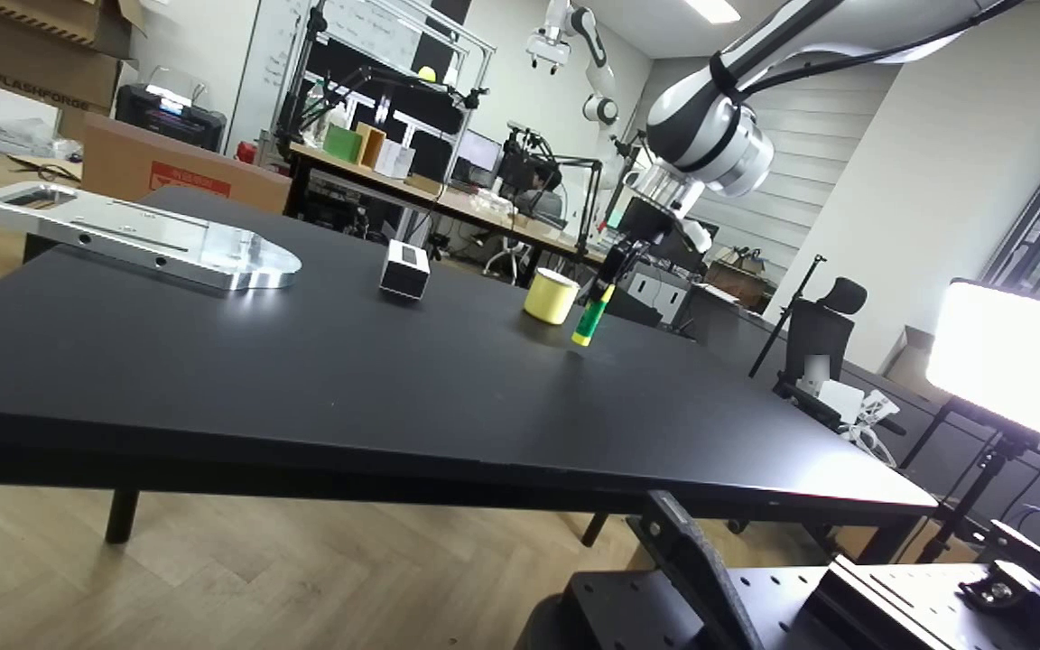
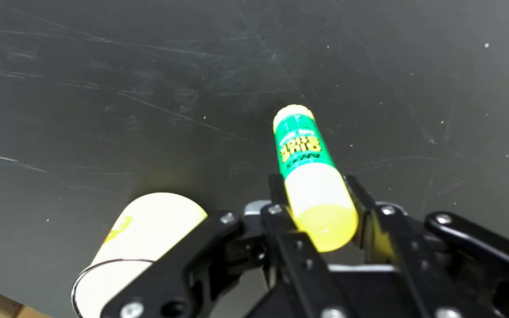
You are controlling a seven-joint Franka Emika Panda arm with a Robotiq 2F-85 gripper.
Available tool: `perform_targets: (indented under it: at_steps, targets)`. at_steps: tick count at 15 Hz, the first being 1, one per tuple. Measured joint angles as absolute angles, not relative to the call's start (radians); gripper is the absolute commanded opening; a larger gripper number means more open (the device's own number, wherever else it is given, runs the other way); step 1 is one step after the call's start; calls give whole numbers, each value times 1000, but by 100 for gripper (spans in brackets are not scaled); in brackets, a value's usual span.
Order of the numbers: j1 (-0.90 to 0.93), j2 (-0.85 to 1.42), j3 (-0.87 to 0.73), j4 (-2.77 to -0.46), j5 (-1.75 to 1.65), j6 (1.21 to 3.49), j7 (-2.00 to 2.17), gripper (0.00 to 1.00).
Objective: Take the glue stick out of the cup and put it on the table
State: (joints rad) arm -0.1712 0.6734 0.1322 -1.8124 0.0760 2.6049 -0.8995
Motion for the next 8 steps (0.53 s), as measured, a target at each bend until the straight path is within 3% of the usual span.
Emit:
perform_targets:
  at_steps: [6, 7, 8]
  targets:
    - [-167, 717, 131, -1778, 42, 2605, -882, 9]
    - [-166, 721, 131, -1773, 37, 2605, -879, 13]
    - [-166, 723, 131, -1768, 36, 2605, -879, 59]
